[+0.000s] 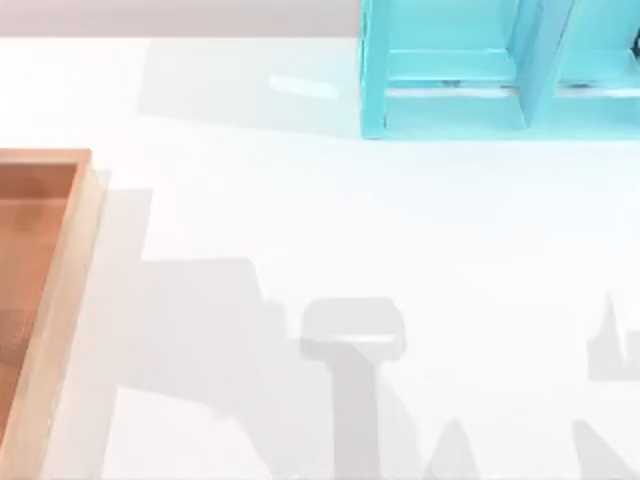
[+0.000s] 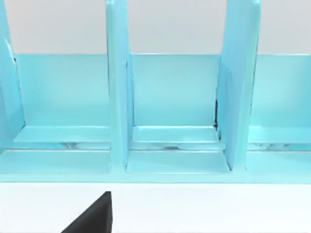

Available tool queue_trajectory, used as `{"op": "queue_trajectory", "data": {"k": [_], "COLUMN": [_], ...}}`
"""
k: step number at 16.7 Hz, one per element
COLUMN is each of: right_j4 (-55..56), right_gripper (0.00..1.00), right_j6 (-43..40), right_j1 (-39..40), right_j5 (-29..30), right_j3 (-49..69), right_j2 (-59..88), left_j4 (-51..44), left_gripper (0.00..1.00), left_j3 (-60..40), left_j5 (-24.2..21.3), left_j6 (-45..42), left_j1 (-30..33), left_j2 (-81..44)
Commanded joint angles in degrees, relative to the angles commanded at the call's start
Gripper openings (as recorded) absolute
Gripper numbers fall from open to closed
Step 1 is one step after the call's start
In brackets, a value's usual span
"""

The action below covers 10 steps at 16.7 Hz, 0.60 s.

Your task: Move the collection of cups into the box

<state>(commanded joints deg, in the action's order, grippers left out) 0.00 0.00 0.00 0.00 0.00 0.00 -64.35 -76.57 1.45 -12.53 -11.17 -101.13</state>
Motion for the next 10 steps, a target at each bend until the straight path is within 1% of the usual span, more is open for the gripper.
{"op": "queue_trajectory", "data": {"k": [10], "right_j4": [0.0], "right_gripper": [1.0], "right_j6": [0.0], "right_j1": [0.0], "right_j5": [0.0], "right_j3": [0.0], "right_j2": [0.0], "left_j4": [0.0], "left_gripper": [0.83], "left_j3": [0.0], "left_j5": [0.0], "left_j6": [0.0], "left_j1": [0.0], "left_j2": [0.0]}}
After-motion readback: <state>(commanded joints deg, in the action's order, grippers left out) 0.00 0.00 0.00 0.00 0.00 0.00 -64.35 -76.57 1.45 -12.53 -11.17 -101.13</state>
